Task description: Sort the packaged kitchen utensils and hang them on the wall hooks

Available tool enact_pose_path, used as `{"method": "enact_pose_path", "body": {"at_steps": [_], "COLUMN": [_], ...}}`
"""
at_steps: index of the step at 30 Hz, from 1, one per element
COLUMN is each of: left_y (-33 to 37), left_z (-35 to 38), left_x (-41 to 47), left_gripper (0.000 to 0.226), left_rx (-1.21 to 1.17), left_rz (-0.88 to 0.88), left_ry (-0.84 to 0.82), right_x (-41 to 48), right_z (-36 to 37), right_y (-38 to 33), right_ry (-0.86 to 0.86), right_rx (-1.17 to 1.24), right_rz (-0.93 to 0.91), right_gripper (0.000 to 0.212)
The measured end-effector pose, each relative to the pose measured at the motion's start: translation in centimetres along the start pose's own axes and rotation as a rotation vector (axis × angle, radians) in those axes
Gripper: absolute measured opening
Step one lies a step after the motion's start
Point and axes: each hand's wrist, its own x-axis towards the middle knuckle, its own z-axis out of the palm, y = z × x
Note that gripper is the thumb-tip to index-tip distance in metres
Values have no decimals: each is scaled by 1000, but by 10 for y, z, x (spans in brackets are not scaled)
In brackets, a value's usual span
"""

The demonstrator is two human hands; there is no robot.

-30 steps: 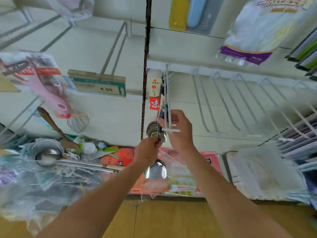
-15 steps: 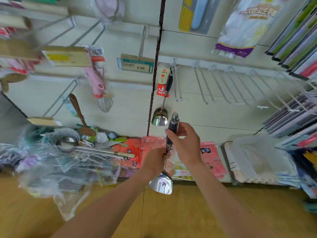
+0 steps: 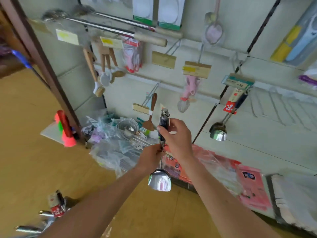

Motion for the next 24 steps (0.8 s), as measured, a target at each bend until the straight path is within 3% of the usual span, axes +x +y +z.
{"method": "enact_pose_path", "body": {"at_steps": [12,18,24], "left_y": [-153,-245,-340], "left_z": [-239,-291,-298], "left_x": [-98,-156,-216], "left_gripper": [9,31,17], "left_rx": [-57,-99,-167], "left_rz": [-295,-548,-806], "left_ry": [373,492,583], "right_x": [-29,-64,-118], "right_z": [272,407,524], "right_y": [-146,-145,-110], "right_ry": [-361,-610,-871], "right_rx": [51,90,66], "right_rz": [-238,-263,-227], "right_gripper": [16,26,15]}}
